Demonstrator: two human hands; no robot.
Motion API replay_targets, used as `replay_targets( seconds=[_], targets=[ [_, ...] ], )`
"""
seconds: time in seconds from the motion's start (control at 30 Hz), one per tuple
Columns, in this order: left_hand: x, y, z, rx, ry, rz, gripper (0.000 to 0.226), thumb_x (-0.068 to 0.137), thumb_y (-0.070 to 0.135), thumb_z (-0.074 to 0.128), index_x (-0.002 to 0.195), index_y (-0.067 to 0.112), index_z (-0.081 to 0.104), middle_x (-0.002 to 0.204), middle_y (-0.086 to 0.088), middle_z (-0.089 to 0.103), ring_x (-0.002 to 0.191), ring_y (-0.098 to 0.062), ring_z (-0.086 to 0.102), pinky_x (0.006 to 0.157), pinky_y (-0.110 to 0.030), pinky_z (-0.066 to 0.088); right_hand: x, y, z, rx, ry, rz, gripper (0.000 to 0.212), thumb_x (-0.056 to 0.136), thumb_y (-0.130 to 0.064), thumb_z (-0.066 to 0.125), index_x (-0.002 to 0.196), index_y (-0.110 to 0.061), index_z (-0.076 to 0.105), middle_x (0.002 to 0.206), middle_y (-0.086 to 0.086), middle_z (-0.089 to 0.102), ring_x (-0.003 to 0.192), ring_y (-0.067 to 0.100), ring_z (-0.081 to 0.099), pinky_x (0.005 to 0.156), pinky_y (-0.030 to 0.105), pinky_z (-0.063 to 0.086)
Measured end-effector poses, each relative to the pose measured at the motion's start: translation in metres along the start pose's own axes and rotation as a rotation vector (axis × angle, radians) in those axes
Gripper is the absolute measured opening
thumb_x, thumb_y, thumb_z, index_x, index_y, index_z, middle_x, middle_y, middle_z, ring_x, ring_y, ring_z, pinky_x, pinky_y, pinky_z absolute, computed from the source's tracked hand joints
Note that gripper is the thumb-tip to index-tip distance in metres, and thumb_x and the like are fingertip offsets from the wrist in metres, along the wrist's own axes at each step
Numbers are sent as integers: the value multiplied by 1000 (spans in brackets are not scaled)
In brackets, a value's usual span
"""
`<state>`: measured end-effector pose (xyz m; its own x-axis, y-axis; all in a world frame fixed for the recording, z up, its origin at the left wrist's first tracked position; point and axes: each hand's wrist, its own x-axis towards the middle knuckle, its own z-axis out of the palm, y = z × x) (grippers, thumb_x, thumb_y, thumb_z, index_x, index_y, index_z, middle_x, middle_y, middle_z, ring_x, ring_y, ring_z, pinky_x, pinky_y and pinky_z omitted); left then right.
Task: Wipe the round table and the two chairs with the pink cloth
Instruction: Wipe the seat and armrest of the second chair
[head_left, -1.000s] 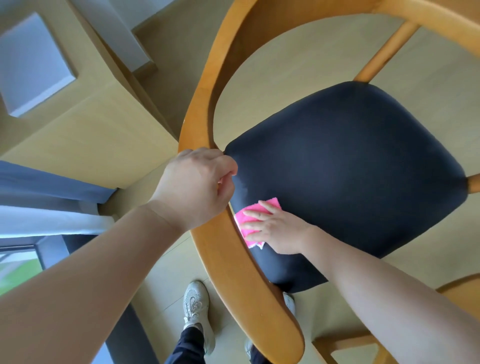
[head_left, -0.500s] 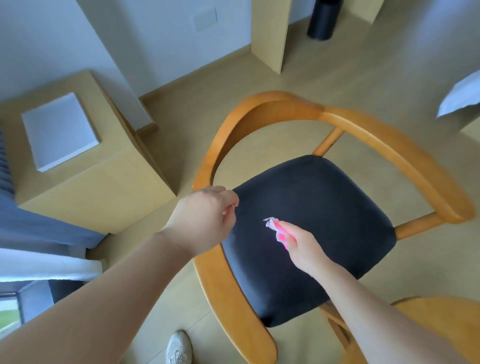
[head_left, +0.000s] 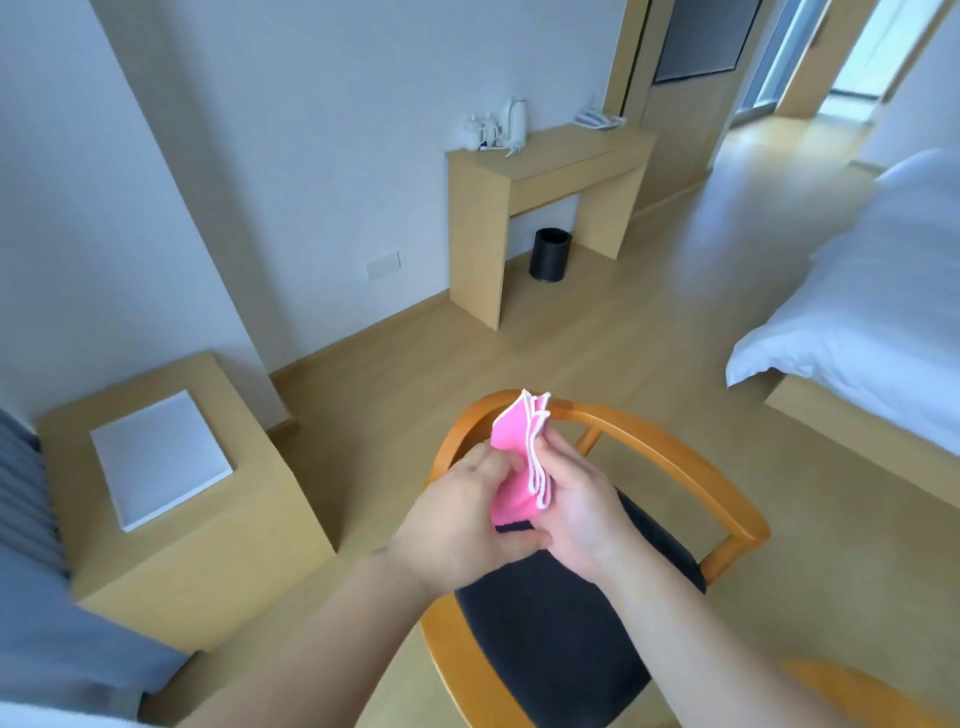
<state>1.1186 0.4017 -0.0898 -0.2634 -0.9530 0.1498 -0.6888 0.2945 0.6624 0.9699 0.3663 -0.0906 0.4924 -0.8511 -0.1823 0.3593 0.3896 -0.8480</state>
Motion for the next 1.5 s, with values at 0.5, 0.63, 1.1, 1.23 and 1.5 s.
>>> replay_targets(
  seconds=[0.5, 0.63, 1.1, 1.23, 1.5],
  targets=[
    [-53, -38, -76, -135, -24, 97, 11, 87, 16, 57, 85, 13, 67, 75, -2, 67, 67, -18, 62, 65, -39, 52, -17, 29, 92, -46, -101, 25, 49, 95, -6, 51, 143, -15, 43, 134, 16, 56, 126, 28, 53, 97, 36, 49],
    [-60, -54, -69, -364, 10, -244, 14, 85, 13, 53, 78, 22, 62, 69, 3, 63, 57, -9, 56, 58, -30, 50, -13, 38, 77, 19, 122, 100, 34, 96, -12, 50, 128, -18, 60, 124, 14, 64, 115, 28, 62, 92, 41, 52],
    [-164, -100, 135, -980, 8, -1096, 19, 92, 22, 60, 93, 3, 60, 80, -6, 73, 71, -14, 69, 70, -30, 56, -49, 141, -51, -492, 309, 522, 26, 94, -12, 52, 95, -29, 72, 104, 7, 69, 104, 27, 62, 84, 38, 51],
    [-196, -96, 194, -914, -46, -1174, 16, 88, 17, 66, 92, 2, 66, 81, -5, 67, 72, -12, 62, 67, -23, 52, -54, 178, -98, -753, 442, 623, 35, 91, -12, 50, 72, -32, 70, 86, 3, 71, 89, 26, 66, 66, 33, 51],
    [-231, -100, 266, -829, -162, -1334, 22, 82, 18, 70, 76, 5, 53, 74, -9, 49, 67, -18, 42, 62, -27, 36, -50, 234, -161, -1034, 333, 659, 18, 89, -8, 54, 89, -23, 64, 91, -1, 66, 91, 22, 64, 78, 42, 55]
  ],
)
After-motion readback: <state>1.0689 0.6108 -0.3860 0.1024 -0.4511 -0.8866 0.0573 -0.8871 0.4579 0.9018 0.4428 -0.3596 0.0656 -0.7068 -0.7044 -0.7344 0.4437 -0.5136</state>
